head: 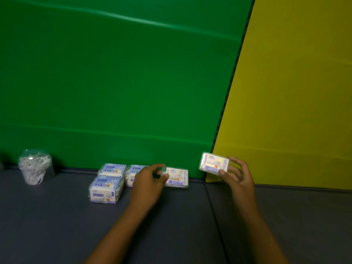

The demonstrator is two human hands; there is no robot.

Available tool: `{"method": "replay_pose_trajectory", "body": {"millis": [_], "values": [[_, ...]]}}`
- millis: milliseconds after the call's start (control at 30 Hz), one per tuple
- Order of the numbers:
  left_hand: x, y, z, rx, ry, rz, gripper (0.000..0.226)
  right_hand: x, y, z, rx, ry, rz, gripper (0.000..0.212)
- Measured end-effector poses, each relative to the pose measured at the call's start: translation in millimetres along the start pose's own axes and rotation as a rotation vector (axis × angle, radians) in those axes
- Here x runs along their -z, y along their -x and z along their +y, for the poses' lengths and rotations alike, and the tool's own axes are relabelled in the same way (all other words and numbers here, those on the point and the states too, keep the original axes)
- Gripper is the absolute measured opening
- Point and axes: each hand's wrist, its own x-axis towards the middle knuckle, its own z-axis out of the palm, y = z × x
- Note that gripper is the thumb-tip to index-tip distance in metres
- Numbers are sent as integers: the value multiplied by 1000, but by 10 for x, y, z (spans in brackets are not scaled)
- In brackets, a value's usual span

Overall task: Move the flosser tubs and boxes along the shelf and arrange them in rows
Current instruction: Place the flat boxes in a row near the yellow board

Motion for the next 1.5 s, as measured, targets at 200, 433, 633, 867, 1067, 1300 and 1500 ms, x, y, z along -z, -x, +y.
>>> {"method": "replay_pose_trajectory", "body": {"millis": [200,433,633,867,1067,1300,1500], "values": [[-212,42,-18,10,-180,121,39,-112,-209,199,-16,-22,-85,44],[-323,52,-54,-21,-320,158,31,-86,-261,329,-36,-9,-120,43],[-348,39,-104,-51,-461,125,27,-90,-252,374,-21,25,-139,42],[-284,61,-114,-93,-494,132,25,-23,-242,468,-67,78,-109,42],[-85,108,-61,-304,-649,244,17,31,-203,540,-120,131,-101,40],[-2,121,-63,-381,-784,271,30,7,-175,732,-115,352,-126,36],[-26,156,-42,-359,-771,258,29,-100,-122,781,-87,458,-141,33]]}}
